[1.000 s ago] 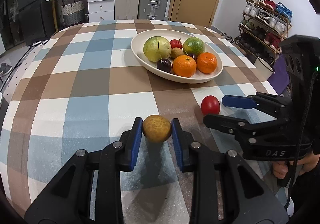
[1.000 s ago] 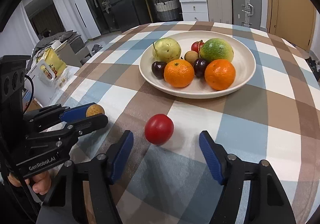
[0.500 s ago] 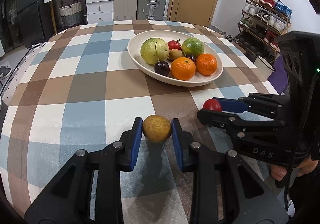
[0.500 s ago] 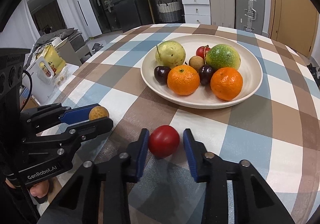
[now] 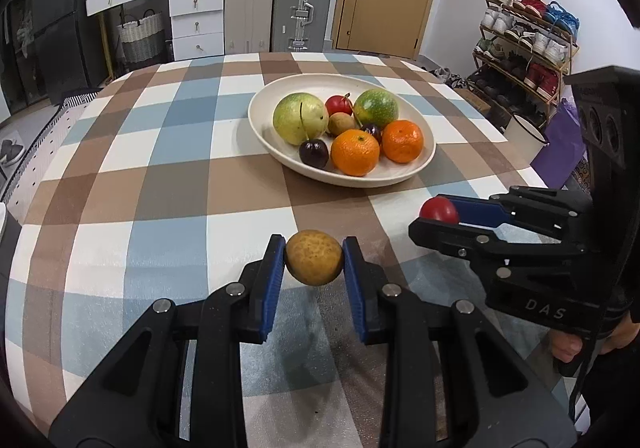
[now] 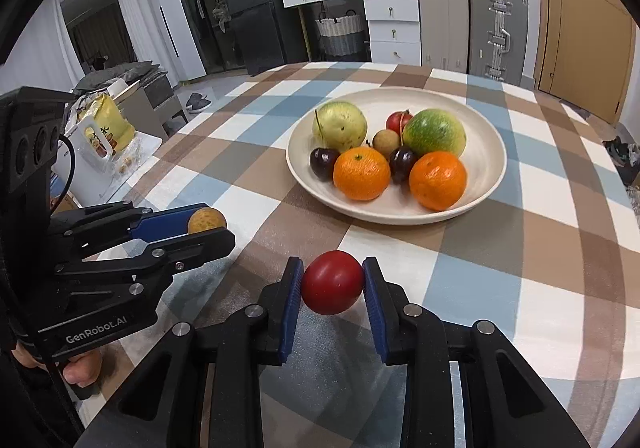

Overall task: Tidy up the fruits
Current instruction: 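Carry the yellow fruit and tomato onto the plate and open both grippers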

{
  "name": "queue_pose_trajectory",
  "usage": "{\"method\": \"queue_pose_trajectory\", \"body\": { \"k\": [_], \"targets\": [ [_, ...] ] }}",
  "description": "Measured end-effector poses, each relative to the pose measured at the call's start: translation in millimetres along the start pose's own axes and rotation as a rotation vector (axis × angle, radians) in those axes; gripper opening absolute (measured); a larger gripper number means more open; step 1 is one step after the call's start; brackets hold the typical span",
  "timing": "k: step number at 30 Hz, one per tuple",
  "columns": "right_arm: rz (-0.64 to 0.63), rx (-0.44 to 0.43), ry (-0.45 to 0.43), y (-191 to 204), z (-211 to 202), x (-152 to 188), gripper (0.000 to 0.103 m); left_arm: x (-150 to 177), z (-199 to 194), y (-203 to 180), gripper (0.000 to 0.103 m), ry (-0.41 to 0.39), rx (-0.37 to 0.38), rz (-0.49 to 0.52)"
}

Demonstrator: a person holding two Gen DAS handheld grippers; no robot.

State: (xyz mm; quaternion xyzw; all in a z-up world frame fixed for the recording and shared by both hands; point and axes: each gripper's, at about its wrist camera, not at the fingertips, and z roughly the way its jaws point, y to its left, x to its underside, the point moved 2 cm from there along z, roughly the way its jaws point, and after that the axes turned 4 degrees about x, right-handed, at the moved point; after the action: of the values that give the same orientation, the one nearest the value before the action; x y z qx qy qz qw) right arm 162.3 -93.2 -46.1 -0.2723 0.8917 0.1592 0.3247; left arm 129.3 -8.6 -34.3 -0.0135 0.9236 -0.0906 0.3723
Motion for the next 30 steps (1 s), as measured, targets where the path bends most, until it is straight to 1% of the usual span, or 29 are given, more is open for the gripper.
{"method": "queue_pose_trajectory", "body": {
  "k": [12,15,20,24,30],
  "targets": [
    [0.009,-0.001,-0.092,-13.4,-45.2,-21.8,0.031,-25.3,-11.7,-13.7,0.027,-0.042,0.015,0.027],
    [0.009,-0.005,-0.112,-17.5,-54.6,-30.7,0.031,-34.7,-13.4,-16.3,0.027,-0.051,0.027,0.03],
    [0.001,0.017,-0.153,-28.3,-69.0,-48.7,0.031,-50.6,-16.6,-19.1,0.027,-0.068,0.032,0.043],
    [0.022,0.021,-0.156,-41.1,-67.2,-58.4,0.031,-64.7,-16.1,-15.9,0.027,-0.085,0.037,0.045],
    [0.044,0.034,-0.137,-60.3,-47.0,-68.0,0.031,-85.9,-4.7,-4.6,0.027,-0.096,0.013,0.043]
  ]
}}
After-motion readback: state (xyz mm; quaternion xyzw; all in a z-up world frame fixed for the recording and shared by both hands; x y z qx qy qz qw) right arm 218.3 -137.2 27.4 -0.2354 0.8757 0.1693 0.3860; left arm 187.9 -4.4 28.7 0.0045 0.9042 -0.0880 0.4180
